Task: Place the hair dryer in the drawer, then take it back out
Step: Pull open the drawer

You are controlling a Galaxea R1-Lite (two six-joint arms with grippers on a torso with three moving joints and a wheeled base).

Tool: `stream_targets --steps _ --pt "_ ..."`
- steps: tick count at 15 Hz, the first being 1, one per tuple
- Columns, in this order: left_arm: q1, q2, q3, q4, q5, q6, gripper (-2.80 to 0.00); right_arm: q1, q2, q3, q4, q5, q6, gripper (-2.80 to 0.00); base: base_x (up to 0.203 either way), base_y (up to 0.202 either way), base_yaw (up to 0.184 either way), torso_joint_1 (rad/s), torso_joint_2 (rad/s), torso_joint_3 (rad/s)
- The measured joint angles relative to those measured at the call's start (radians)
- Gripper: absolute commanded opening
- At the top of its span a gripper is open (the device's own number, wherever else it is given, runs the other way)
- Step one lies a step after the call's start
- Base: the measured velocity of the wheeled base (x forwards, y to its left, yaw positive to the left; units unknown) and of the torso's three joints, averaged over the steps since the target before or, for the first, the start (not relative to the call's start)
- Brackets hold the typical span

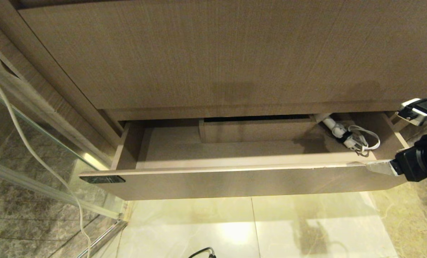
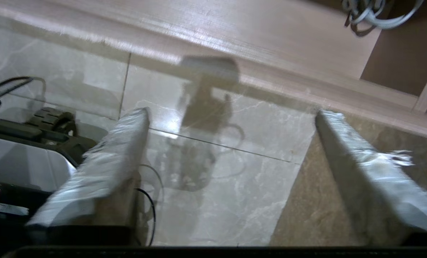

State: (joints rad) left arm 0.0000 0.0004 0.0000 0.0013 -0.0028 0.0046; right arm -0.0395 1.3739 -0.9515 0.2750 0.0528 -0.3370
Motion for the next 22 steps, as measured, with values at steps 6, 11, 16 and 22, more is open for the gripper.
stream_targets --steps 6,11,16,22 --pt "0.000 0.000 0.000 0.000 0.000 0.000 -2.80 -0.060 0.065 -0.048 -0.015 -0.021 0.001 -2.80 0.000 0.000 0.000 0.000 0.00 0.000" --pt "0.000 0.000 0.000 0.000 0.000 0.000 -2.80 -0.104 0.159 -0.124 -0.031 -0.031 0.016 -2.80 0.000 0.000 0.000 0.000 0.00 0.000" --pt "0.000 0.000 0.000 0.000 0.000 0.000 -2.80 -0.142 0.319 -0.212 -0.044 -0.038 0.048 -2.80 0.000 0.000 0.000 0.000 0.00 0.000" --pt "0.000 0.000 0.000 0.000 0.000 0.000 -2.80 -0.175 0.518 -0.312 -0.124 -0.072 -0.027 0.00 0.000 0.000 0.000 0.000 0.00 0.000"
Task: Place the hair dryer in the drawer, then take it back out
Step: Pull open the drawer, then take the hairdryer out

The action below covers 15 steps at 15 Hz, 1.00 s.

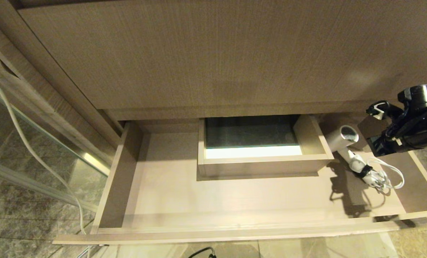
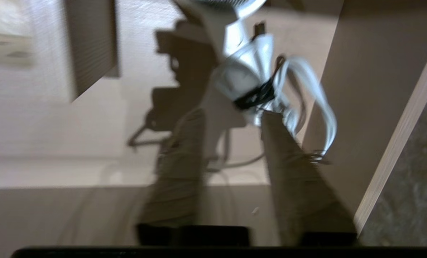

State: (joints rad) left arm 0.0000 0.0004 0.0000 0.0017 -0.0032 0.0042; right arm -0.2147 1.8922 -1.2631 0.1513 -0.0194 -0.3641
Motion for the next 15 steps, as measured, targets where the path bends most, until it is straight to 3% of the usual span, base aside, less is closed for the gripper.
stream_targets --steps 4,6,10,15 --pt "0.000 0.000 0.000 0.000 0.000 0.000 -2.80 -0.050 0.096 -0.063 -0.004 0.009 -0.139 0.00 0.000 0.000 0.000 0.000 0.00 0.000" --pt "0.000 0.000 0.000 0.000 0.000 0.000 -2.80 -0.065 0.128 -0.070 -0.002 0.035 -0.144 0.00 0.000 0.000 0.000 0.000 0.00 0.000" --pt "0.000 0.000 0.000 0.000 0.000 0.000 -2.80 -0.078 0.171 -0.060 0.005 0.179 -0.144 0.00 0.000 0.000 0.000 0.000 0.00 0.000" --pt "0.000 0.000 0.000 0.000 0.000 0.000 -2.80 -0.078 0.242 -0.088 -0.040 0.204 -0.154 0.00 0.000 0.000 0.000 0.000 0.00 0.000"
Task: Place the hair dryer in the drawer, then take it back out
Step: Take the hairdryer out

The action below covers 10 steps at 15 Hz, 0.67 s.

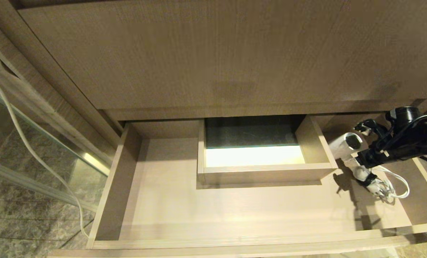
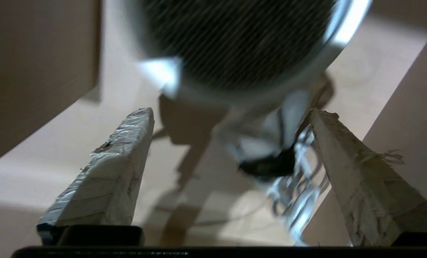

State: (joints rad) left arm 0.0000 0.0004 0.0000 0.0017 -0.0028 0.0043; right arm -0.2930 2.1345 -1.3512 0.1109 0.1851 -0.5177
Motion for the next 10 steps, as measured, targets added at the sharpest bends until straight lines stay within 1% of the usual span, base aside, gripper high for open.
stream_targets --steps 5,10 --pt "0.000 0.000 0.000 0.000 0.000 0.000 -2.80 0.000 0.067 -0.022 -0.033 0.004 -0.004 0.00 0.000 0.000 0.000 0.000 0.00 0.000" --pt "0.000 0.000 0.000 0.000 0.000 0.000 -2.80 -0.007 0.148 -0.103 -0.053 0.056 -0.003 0.00 0.000 0.000 0.000 0.000 0.00 0.000"
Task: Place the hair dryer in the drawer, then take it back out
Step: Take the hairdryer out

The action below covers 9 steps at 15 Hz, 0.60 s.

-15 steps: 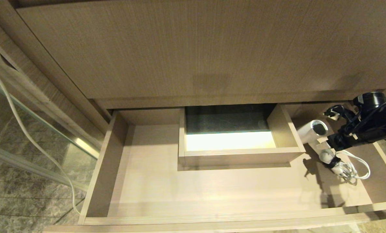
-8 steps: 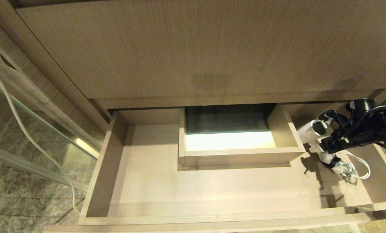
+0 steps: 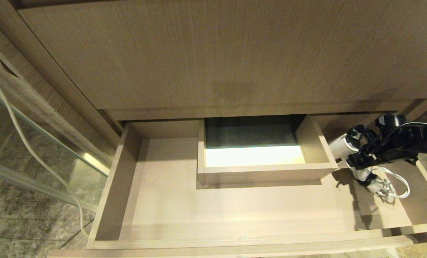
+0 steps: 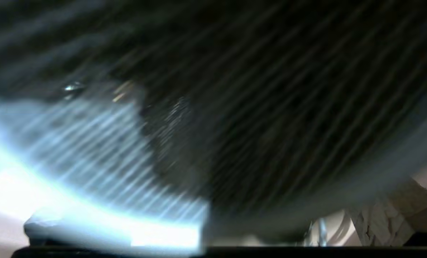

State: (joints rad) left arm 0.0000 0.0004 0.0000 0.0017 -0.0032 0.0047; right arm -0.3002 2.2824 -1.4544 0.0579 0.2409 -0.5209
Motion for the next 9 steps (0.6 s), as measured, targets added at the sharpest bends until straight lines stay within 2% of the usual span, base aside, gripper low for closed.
stream_targets --steps 6,7,9 --pt "-0.001 0.000 0.000 0.000 0.000 0.000 -2.80 -0.012 0.070 -0.040 -0.052 0.021 -0.001 0.00 0.000 0.000 0.000 0.000 0.00 0.000" --pt "0.000 0.000 0.000 0.000 0.000 0.000 -2.80 -0.015 0.075 -0.045 -0.053 0.023 -0.002 -2.80 0.000 0.000 0.000 0.000 0.00 0.000" --pt "0.000 0.000 0.000 0.000 0.000 0.000 -2.80 -0.022 0.083 -0.048 -0.058 0.027 -0.001 -2.80 0.000 0.000 0.000 0.000 0.00 0.000"
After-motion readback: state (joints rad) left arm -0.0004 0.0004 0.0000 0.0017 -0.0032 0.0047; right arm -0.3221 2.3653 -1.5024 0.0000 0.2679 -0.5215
